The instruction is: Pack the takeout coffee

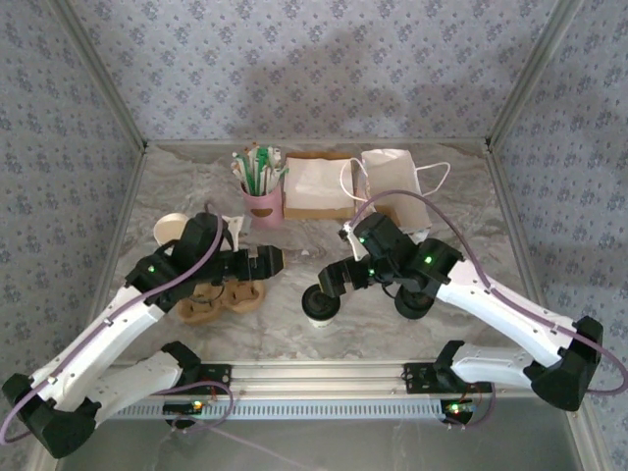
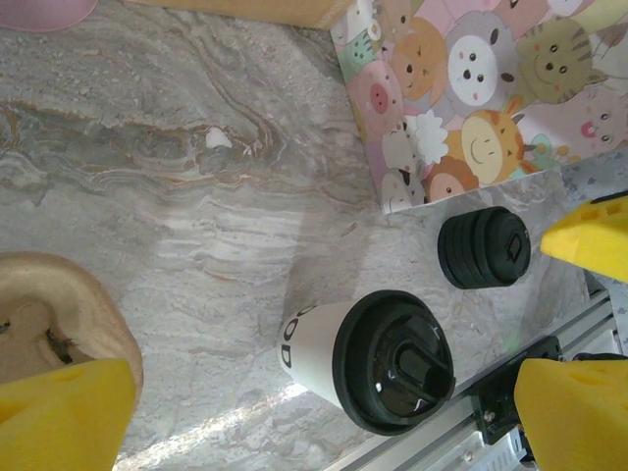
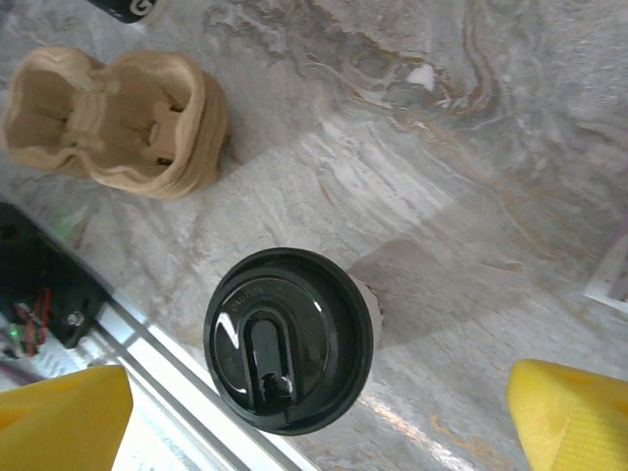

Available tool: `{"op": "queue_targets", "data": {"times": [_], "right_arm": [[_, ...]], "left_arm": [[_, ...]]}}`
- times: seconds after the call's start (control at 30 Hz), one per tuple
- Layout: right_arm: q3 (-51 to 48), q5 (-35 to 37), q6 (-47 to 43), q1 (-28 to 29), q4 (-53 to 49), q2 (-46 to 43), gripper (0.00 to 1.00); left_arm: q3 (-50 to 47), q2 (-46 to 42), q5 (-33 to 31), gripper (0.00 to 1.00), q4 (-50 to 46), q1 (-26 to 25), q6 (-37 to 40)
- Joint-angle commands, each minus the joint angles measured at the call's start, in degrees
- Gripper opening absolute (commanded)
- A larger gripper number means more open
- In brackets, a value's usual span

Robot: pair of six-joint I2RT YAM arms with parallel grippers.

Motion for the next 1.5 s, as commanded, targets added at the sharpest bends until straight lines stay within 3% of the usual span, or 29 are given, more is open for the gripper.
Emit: {"op": "queue_targets", "data": {"times": [0.0, 0.4, 0.6, 1.03, 1.47], "right_arm": [[-1.29, -6.76, -1.67, -1.65, 4.93, -1.87, 1.0], [6.49, 8.36, -5.8, 10.58, -7.53, 9.29, 0.98], [10.8, 10.8, -6.88, 14.93, -10.52, 14.35, 0.98], [17.03, 14.27, -6.15, 15.82, -17.53, 23.81, 0.92], [18.62, 13.96, -5.93, 15.91, -17.42, 27.18, 0.86]], "left_arm": [[0.04, -1.2, 0.2, 0.99, 1.07, -0.08, 0.35], [-1.15, -2.98, -0.63, 0.99, 0.38, 1.02, 0.8], [-1.44, -4.32, -0.43, 1.0, -0.47, 1.98, 1.35], [-1.73, -6.56, -0.44, 0.99, -1.63, 2.98, 1.54], [-1.79, -6.57, -0.11, 0.99, -1.65, 3.25, 1.6]]}}
